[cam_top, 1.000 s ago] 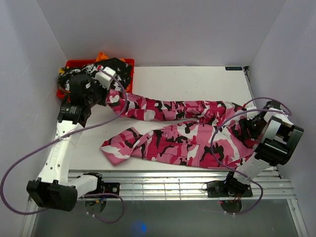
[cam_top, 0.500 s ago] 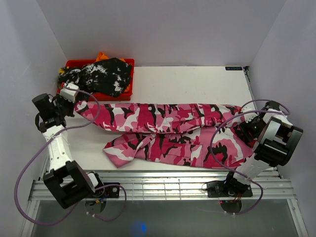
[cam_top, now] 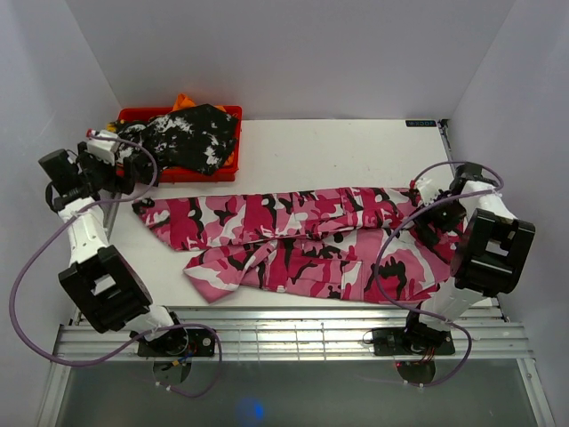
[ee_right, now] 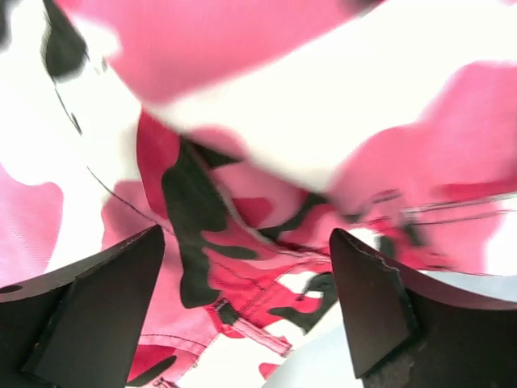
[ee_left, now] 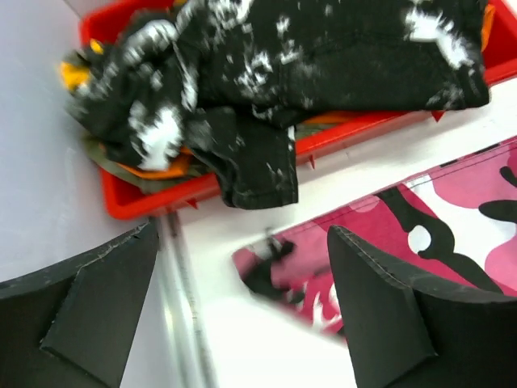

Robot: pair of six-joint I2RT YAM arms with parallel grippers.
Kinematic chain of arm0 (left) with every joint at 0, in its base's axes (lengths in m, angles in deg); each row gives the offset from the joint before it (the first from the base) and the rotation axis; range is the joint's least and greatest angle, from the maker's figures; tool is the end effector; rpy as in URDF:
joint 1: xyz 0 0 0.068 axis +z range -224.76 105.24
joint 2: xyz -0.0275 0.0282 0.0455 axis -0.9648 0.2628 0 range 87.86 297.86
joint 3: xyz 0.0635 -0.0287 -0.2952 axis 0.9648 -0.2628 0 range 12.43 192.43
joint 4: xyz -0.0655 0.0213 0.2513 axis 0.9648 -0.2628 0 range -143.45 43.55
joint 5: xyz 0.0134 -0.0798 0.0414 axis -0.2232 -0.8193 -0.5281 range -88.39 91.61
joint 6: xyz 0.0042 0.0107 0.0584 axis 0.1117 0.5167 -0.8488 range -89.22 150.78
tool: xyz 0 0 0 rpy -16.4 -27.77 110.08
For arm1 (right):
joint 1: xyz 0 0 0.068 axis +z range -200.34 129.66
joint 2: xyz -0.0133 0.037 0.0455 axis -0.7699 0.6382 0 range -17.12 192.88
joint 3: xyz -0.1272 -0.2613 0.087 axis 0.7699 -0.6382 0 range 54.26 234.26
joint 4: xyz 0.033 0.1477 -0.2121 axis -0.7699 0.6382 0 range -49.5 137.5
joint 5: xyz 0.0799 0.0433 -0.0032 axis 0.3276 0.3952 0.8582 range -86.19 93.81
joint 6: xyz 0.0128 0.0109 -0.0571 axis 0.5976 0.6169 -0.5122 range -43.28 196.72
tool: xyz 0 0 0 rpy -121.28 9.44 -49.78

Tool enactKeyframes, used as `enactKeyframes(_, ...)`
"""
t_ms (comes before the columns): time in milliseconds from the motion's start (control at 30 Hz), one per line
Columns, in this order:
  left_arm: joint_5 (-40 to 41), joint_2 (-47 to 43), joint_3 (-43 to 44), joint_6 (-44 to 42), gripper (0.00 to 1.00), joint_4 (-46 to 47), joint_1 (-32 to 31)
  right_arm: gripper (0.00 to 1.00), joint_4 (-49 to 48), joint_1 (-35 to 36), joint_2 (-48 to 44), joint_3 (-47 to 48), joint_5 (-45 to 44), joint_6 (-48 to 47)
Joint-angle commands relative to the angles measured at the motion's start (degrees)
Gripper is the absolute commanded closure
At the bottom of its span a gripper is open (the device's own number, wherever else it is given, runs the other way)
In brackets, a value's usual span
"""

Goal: Fold and stack the trousers
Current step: Flatten the trousers out

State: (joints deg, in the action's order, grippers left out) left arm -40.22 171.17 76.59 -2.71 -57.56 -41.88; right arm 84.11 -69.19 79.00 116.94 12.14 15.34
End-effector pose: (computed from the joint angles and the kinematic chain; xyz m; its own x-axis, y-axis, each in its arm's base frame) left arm 0.2909 0.1535 0.3299 -0.3093 0.2896 -0.9058 0.2995 0.9337 0.1963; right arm 0.2997 -0.0956 0.2087 -0.6954 -0.6803 -0.2313 -0.6712 0.7300 -0.1290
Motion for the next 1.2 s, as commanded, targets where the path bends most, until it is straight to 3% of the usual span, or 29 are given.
enactKeyframes(0, -5.3, -3.3, 10.5, -4.4, 0.02, -14.8, 0.6, 0.09, 6.7, 0.1, -0.5, 7.3, 5.2, 2.3)
enactKeyframes(33, -7.0, -3.0, 13.2, -8.7, 0.02, -28.8, 0.6, 0.08, 7.7, 0.1, -0.8, 9.3, 5.6, 2.8)
enactKeyframes(100, -14.1, -3.3, 18.4, -32.2, 0.03, -46.5, 0.6, 0.06, 10.1, 0.0, -2.6, 10.6, 6.5, 2.8)
enactKeyframes(133, -15.0, -3.8, 18.5, -41.7, 0.03, -62.7, 0.6, 0.05, 10.8, 0.0, -3.4, 10.9, 6.8, 1.9)
enactKeyframes(167, -14.3, -5.1, 16.6, -49.7, 0.04, -68.7, 0.5, 0.05, 11.7, 0.0, -4.1, 11.2, 7.2, 1.1)
enactKeyframes(267, -10.5, -8.8, 9.1, -54.8, 0.08, -69.5, -3.3, 0.04, 16.1, 0.1, -7.1, 10.3, 9.1, -2.7)
enactKeyframes(400, 2.6, -19.5, -12.4, -75.0, 0.09, -69.1, -12.0, 0.05, 19.0, 2.9, -11.3, 6.2, 8.6, -4.4)
enactKeyframes(567, 8.5, -22.3, -21.4, -87.9, 0.10, -69.3, -12.7, 0.06, 17.9, 4.9, -14.1, 0.9, 6.7, -4.3)
enactKeyframes(767, 2.0, -22.8, -26.7, -99.4, 0.05, -61.5, -13.0, 0.07, 16.7, 5.0, -13.9, -1.9, 5.9, -3.5)
enactKeyframes(1033, 2.3, -22.5, -35.7, -107.5, 0.06, -49.7, -17.2, 0.07, 14.8, 5.0, -12.5, -3.5, 5.2, -2.8)
enactKeyframes(1067, 2.0, -22.3, -36.5, -107.0, 0.07, -48.1, -17.9, 0.07, 14.7, 5.0, -11.8, -3.7, 4.8, -2.5)
enactKeyframes(1167, 1.7, -20.8, -36.0, -103.9, 0.34, -47.6, -21.1, 0.11, 12.2, 5.0, -10.7, -5.6, 3.2, -2.4)
